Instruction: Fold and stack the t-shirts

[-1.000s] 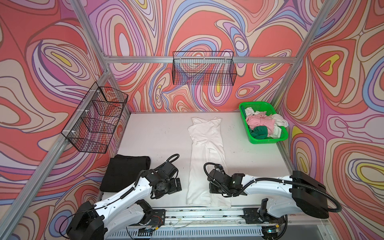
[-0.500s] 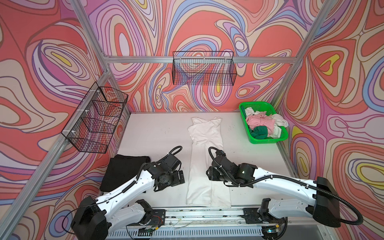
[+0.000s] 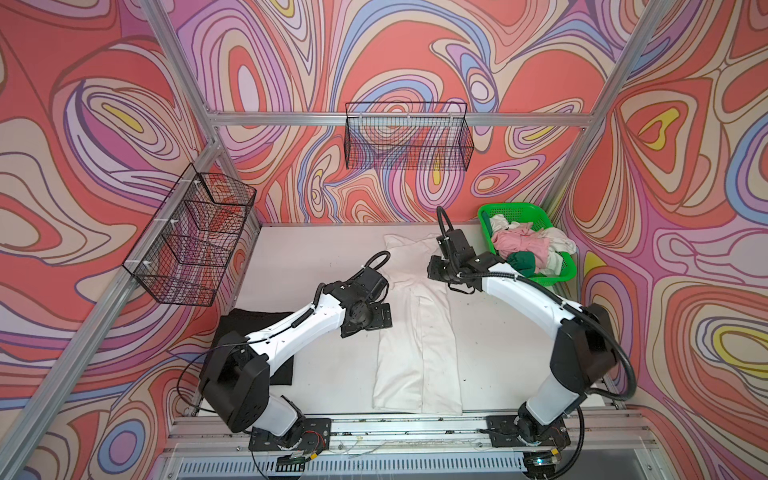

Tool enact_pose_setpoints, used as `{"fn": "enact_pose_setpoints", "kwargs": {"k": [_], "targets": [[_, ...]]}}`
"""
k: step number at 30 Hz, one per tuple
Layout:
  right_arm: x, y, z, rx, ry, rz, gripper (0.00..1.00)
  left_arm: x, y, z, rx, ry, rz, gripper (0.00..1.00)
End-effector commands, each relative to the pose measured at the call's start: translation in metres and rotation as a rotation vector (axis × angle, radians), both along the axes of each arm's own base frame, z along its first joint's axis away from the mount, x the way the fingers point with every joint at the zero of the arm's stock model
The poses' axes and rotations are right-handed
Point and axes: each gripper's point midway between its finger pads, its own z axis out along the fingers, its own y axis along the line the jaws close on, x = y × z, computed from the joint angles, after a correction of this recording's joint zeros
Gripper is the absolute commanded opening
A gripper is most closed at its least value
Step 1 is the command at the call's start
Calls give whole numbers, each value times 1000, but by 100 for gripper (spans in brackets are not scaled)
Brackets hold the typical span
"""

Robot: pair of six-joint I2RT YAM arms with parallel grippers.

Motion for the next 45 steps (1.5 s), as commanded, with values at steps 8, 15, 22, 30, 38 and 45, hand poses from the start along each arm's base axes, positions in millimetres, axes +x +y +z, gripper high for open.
{"fn": "enact_pose_setpoints", "kwargs": {"k": [8, 15, 22, 30, 38, 45], "targets": [[114, -4, -73, -71, 69, 31, 41, -24, -21, -48, -75, 129, 68, 96], [164, -28, -107, -91, 43, -11, 40, -51, -31, -82, -34, 195, 49, 96], [181, -14, -150, -16, 86, 34, 28, -73, -16, -113, -11, 265, 98, 97], [196, -24, -148, -66, 48, -9, 42, -109, -3, -145, 23, 354, 118, 97], [176, -22, -48, 21, -79, -1, 67, -120, 7, -125, -5, 331, 124, 98], [101, -43, 22, 93, -131, -64, 82, -132, 22, -88, -61, 275, 146, 99]]}}
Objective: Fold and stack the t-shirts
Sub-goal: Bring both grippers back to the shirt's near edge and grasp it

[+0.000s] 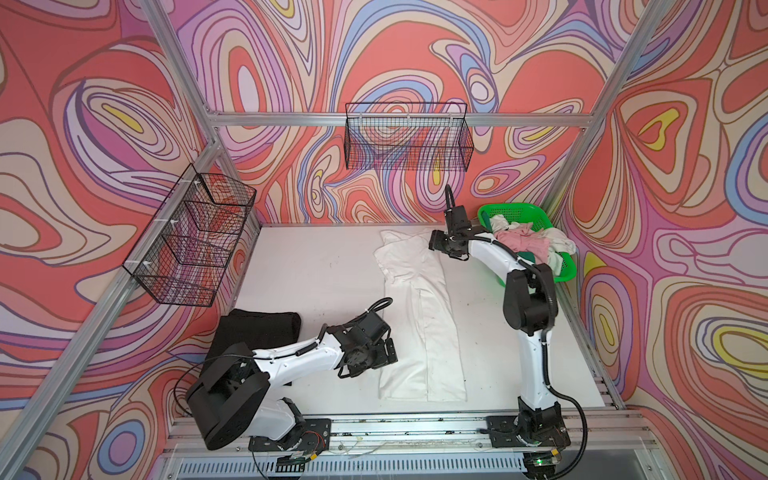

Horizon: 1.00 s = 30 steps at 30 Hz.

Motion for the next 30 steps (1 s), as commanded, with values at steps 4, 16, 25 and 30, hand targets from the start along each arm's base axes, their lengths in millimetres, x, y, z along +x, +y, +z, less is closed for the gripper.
{"fn": "enact_pose_setpoints", "kwargs": {"k": [4, 16, 25, 30], "targets": [[-88, -14, 33, 105, -12, -44, 83, -57, 39, -13, 72, 157, 41, 99], [-332, -37, -64, 121, 286, -100, 80, -81, 33, -24, 41, 166, 21, 89], [-414, -35, -88, 168, 409, -110, 71, -89, 19, -27, 67, 168, -20, 78], [-435, -29, -103, 121, 451, -93, 69, -95, 19, -38, 70, 184, -17, 64]]}}
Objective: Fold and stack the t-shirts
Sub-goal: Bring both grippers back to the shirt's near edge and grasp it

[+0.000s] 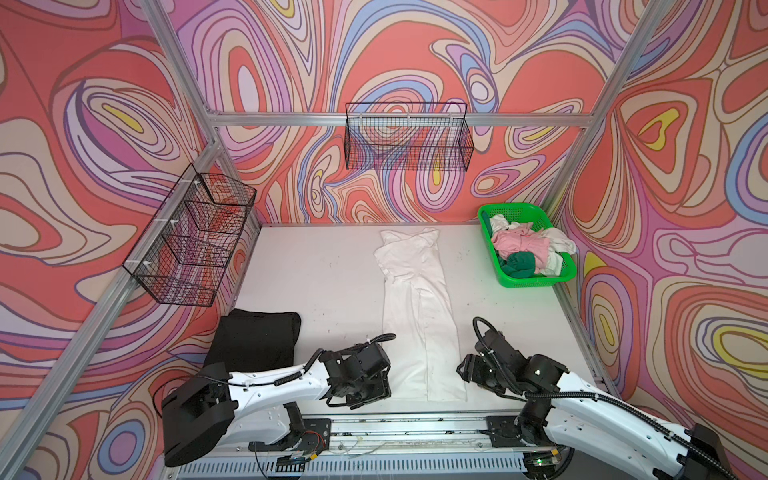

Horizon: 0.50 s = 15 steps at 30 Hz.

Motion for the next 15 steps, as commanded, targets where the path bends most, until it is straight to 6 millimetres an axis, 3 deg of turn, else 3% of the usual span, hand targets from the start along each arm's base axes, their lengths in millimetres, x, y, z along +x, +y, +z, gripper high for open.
{"fn": "enact_pose_setpoints", "kwargs": {"k": [1, 5, 8, 15], "targets": [[-13, -10, -13, -53, 55, -79, 68, -16, 25, -31, 120, 68, 25, 62], [-24, -7, -21, -72, 73, -60, 66, -16, 19, -34, 130, 68, 9, 56], [-27, 0, -22, -65, 77, -45, 62, -17, 20, -36, 136, 71, 5, 45], [-34, 10, -30, -88, 84, -14, 54, -19, 26, -41, 143, 70, 11, 41]]}}
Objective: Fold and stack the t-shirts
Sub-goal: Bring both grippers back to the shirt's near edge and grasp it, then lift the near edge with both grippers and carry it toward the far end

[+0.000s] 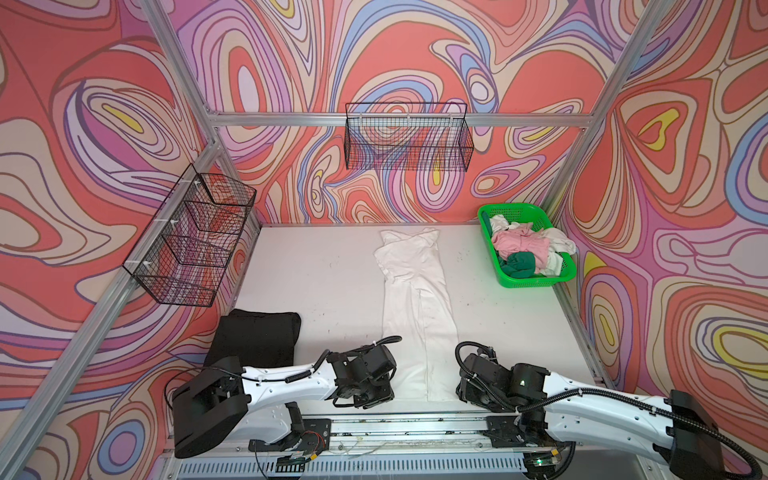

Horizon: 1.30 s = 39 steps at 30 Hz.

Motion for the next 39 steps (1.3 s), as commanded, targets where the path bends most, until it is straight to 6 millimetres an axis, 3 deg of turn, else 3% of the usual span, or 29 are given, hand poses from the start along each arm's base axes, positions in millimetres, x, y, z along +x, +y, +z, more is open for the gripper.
{"fn": "enact_pose_setpoints", "kwargs": {"k": [1, 9, 19, 25, 35, 39], "targets": [[-1, -1, -7, -10, 5, -44, 52, -17, 46, -37, 191, 58, 23, 40], [-2, 7, -7, -8, 2, -27, 36, -15, 46, -34, 199, 47, 15, 29], [2, 7, 1, -12, -27, -29, 12, -11, 43, -26, 184, 25, 10, 0], [9, 12, 15, -3, -64, -24, 0, -8, 42, -13, 168, 1, 15, 0], [32, 25, 64, 12, -186, -6, 0, 11, 25, 48, 76, -99, 47, 0], [44, 28, 83, -7, -247, -2, 0, 23, 30, 71, 91, -168, 64, 0]]}}
